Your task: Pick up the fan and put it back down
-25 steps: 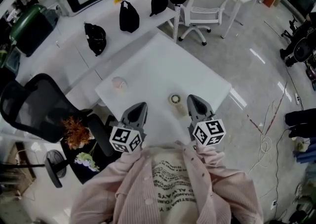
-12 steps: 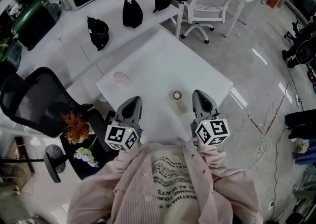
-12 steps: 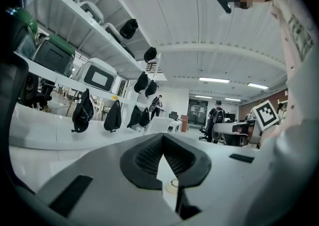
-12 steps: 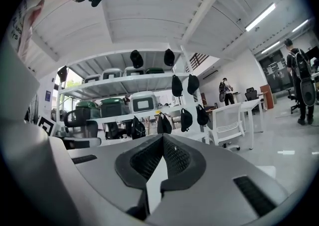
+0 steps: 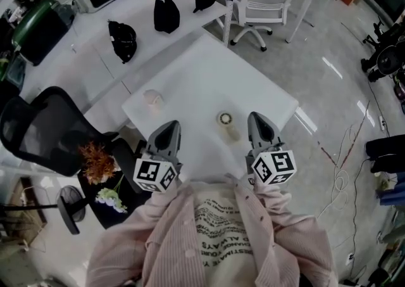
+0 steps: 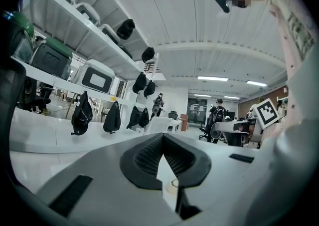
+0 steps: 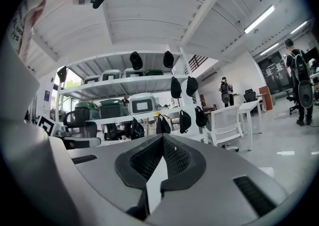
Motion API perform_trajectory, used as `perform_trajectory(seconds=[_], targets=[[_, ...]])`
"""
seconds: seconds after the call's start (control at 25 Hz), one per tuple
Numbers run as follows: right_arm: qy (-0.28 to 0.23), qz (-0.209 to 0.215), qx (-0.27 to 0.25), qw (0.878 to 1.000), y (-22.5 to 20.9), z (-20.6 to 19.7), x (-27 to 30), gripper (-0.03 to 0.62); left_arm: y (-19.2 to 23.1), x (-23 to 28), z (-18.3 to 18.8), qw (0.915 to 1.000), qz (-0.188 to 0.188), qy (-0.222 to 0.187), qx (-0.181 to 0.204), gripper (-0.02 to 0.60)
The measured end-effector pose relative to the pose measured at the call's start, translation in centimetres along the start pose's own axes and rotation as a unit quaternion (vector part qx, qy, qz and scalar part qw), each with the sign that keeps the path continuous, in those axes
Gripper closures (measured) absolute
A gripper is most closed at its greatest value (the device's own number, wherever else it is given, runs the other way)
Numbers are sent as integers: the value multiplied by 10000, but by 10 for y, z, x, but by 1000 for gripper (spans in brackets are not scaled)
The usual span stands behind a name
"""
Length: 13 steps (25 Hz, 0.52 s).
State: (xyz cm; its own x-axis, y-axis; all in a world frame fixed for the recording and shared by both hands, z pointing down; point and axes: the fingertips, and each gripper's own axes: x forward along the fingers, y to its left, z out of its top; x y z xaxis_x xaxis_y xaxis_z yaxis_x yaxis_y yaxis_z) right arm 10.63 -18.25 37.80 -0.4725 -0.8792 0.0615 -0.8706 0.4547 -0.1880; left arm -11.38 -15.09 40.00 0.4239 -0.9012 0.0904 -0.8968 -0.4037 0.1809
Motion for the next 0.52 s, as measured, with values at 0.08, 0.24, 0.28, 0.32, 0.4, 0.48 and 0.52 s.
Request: perform_trajectory(seconds=[0.08,0.24,0.28,0.32,0.4,0.48,0.52], targets=[[-29,6,-22,10000,-1,4,0,595,1,1,3,10000,19,-10,11,580],[-64,14,-73,10000,-2,9,2,595,2,2,9,10000,27,-39,51,580],[-69,13,-78,9999,-2,9,2,595,3,3,10,10000,26,-53,65,580],[-70,11,-76,9999,-2,10,2,595,2,3,11,9999,22,-70,76,580],[-69,8,-51,10000,-3,10,2,594,2,5,14,9999,11,-97,96,580],[-67,2,-16,10000,-4,9,2,595,2,6,16,9999,3,-114,108,580],[-65,-2,-2,10000,-5,8,3,595,2,7,16,9999,0,-122,111,580]])
